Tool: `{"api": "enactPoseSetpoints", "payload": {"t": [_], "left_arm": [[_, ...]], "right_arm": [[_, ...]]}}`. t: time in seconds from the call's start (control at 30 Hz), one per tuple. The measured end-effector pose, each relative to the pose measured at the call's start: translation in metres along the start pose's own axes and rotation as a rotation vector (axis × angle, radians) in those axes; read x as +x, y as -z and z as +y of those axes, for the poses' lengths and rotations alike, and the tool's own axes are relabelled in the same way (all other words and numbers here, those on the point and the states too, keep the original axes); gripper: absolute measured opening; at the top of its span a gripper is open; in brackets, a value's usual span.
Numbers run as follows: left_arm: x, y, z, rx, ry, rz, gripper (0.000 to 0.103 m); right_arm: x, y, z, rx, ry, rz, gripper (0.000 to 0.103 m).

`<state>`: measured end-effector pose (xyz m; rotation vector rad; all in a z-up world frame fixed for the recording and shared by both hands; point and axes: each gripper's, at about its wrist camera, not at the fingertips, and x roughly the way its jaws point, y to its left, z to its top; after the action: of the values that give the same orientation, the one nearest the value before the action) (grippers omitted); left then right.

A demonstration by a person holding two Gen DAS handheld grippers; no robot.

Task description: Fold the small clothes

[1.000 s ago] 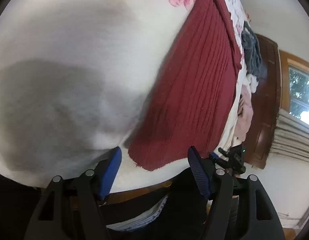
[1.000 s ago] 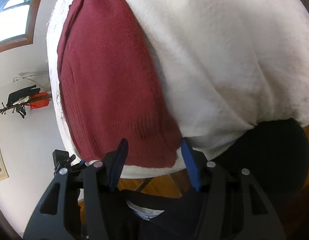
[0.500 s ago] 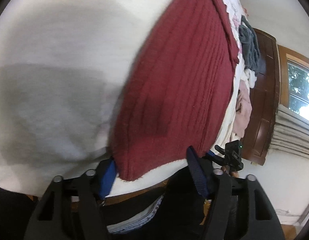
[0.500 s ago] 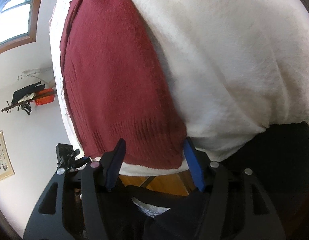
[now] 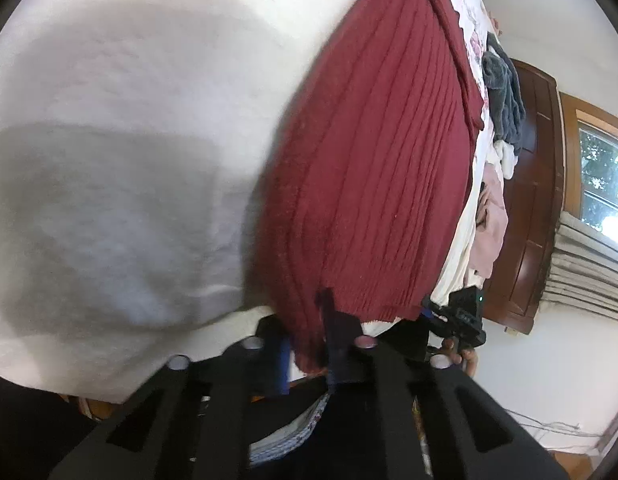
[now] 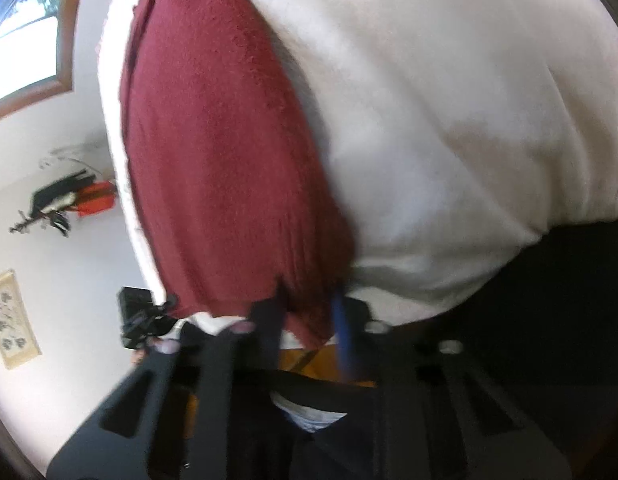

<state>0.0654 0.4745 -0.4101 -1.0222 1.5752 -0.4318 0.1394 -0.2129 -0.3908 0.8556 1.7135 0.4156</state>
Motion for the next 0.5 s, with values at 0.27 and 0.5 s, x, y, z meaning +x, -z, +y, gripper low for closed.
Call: {"api": "enactPoseSetpoints", "payload": {"t": [0.27, 0.5], "left_arm": [[-0.020, 0.014, -0.008, -0.005, 0.100, -0.091, 0.006], [-0.045, 0.024, -0.031, 0.025, 0.182, -0.161, 0.006]], "right_arm": [[-0.026, 0.021, 0.010, -0.019, -0.104, -0.105, 0.010], [-0.057, 0.027, 0.035, -0.079, -0.160, -0.154, 0.009]]}}
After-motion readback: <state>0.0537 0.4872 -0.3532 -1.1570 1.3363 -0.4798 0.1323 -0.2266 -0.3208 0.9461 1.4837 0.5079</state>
